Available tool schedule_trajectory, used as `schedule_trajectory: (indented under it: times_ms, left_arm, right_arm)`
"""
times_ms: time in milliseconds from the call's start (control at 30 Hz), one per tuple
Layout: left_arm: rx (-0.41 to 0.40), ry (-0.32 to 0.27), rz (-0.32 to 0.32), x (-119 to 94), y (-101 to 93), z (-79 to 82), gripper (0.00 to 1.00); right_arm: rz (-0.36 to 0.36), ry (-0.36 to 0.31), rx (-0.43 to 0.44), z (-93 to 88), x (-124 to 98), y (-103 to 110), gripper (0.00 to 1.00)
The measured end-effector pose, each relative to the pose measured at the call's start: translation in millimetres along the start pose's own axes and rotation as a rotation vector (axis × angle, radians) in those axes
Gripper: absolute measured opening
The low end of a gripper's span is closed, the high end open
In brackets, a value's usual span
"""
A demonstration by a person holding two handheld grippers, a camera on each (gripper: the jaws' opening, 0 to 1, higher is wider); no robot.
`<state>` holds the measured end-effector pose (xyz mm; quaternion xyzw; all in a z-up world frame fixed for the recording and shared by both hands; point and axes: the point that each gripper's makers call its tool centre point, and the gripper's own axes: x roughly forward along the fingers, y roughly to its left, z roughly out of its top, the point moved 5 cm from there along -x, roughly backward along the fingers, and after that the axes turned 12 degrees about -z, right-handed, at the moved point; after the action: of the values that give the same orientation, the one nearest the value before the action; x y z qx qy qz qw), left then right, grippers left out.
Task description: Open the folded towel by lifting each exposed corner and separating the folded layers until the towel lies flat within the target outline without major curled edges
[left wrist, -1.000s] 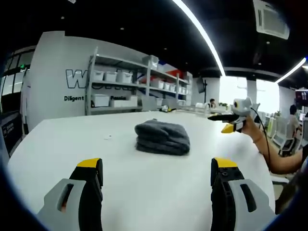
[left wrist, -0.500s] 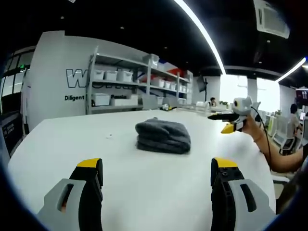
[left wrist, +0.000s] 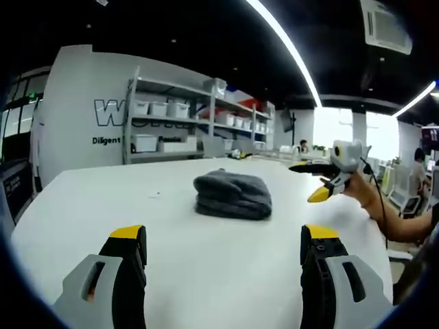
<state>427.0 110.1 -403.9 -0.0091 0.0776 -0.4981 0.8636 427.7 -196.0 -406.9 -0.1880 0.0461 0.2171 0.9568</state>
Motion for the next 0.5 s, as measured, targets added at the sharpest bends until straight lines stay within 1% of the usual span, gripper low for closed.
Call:
schedule_trajectory:
  times_ms: [67,100,133,167,200,233,300,333,400,433,500]
  left_arm:
    - [-0.002,0.002,0.001,0,0.6,-0.2,0.91]
    - [-0.001,0.002,0.003,0,0.9,-0.1,0.91]
    - [0.003,0.004,0.003,0,0.5,-0.1,0.91]
    - [0.005,0.004,0.003,0,0.0,-0.1,0.91]
    - [0.005,0.003,0.002,0,-0.4,-0.2,0.91]
    - [0.004,0.003,0.001,0,-0.8,-0.5,0.91]
    - [0.006,0.004,0.002,0,0.3,0.1,0.91]
    - [0.007,0.004,0.002,0,0.0,0.0,0.91]
    - [0.007,0.004,0.001,0,-0.8,-0.4,0.91]
    - [0.006,0.006,0.0,0,-1.0,-0.7,0.91]
    - [0.008,0.007,0.001,0,-0.1,-0.1,0.91]
  right_arm:
    - [-0.005,0.011,-0.02,-2.1,4,1,0.81]
    - [-0.022,0.016,-0.036,-2.6,5,0,0.71]
    - [-0.104,-0.034,-0.046,2.7,8,-6,0.62]
    - [-0.123,-0.055,-0.054,4.7,9,-6,0.53]
    - [-0.119,-0.069,-0.059,6.7,11,-2,0.44]
    - [-0.117,-0.074,-0.039,7.8,13,0,0.43]
    - [-0.11,-0.076,0.014,12.3,18,6,0.43]
    - [-0.109,-0.078,0.022,14.6,21,9,0.43]
    - [-0.092,-0.095,-0.019,19.1,25,16,0.4]
    - [-0.099,-0.091,-0.066,19.4,28,18,0.39]
    - [-0.104,-0.053,-0.132,15.2,32,25,0.39]
